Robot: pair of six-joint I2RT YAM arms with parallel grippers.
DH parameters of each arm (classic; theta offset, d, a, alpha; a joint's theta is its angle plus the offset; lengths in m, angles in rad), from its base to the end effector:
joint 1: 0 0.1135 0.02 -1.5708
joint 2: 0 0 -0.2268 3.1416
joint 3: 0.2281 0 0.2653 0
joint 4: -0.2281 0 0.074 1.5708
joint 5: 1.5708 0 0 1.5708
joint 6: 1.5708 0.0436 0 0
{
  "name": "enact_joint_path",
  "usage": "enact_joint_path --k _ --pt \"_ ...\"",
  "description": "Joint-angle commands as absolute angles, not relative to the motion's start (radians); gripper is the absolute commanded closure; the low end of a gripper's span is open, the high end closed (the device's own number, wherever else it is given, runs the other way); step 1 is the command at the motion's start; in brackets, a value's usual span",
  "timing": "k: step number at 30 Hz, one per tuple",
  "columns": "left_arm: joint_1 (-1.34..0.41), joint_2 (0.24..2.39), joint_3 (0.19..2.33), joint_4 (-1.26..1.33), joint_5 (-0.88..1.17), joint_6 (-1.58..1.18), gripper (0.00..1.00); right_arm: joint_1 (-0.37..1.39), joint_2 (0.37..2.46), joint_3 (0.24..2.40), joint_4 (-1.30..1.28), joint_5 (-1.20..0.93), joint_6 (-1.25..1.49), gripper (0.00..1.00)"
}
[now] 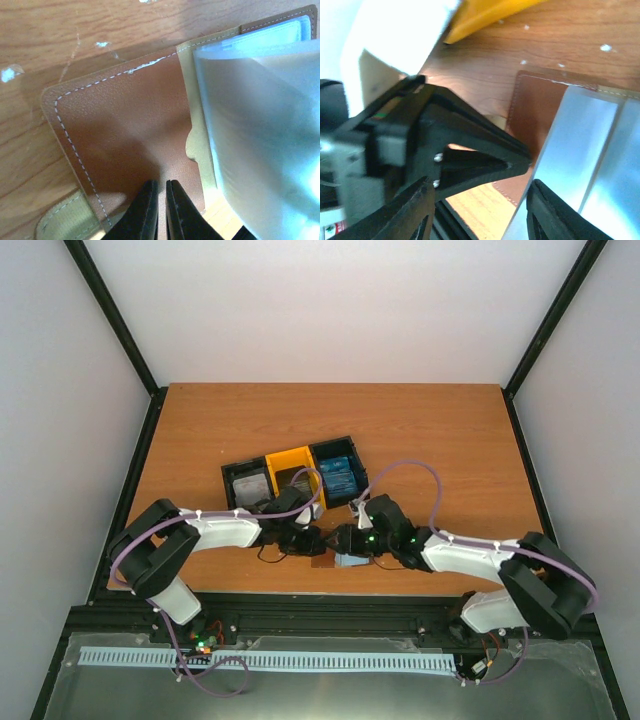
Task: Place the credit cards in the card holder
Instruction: Open the card holder at the center of the board.
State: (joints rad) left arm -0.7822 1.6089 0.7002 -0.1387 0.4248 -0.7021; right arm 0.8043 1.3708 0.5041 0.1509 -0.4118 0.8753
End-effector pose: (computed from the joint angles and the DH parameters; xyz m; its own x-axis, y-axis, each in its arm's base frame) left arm 0.1942 -0.2183 0.0747 -0.9782 0.1425 -0.1511 0.2051 0.7769 -0.5953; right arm 0.1774 0.2094 0.1029 -0.9593 0.0181 -0.2818 -0.2078 0.6308 0.7476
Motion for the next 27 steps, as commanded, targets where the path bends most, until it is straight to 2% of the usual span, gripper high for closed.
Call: enact_joint_path --k 1,4,11,18,24,27 --pt "-0.787 1.600 0.681 -0.153 0.382 -0.718 0.93 0.798 1.271 0.474 0.239 -0.406 0.868 0.49" --pt "-0.786 1.599 0.679 -0.150 0.382 -0.718 0.93 0.797 1.268 0.476 0.185 -0.370 0.867 0.50" --pt "-0.787 1.601 0.681 -0.147 0.387 -0.710 0.93 0.796 1.169 0.480 -0.030 -0.095 0.934 0.73" --pt "-0.787 1.600 0.684 -0.149 0.387 -0.707 0.93 0.796 1.030 0.484 -0.234 0.113 0.969 0.83" --pt "-0.786 1.606 0.690 -0.148 0.390 -0.704 0.93 0.796 1.141 0.502 -0.304 0.037 0.961 0.95" --pt "-0.787 1.608 0.690 -0.147 0.391 -0.704 0.93 0.796 1.183 0.503 -0.296 0.011 0.955 0.97"
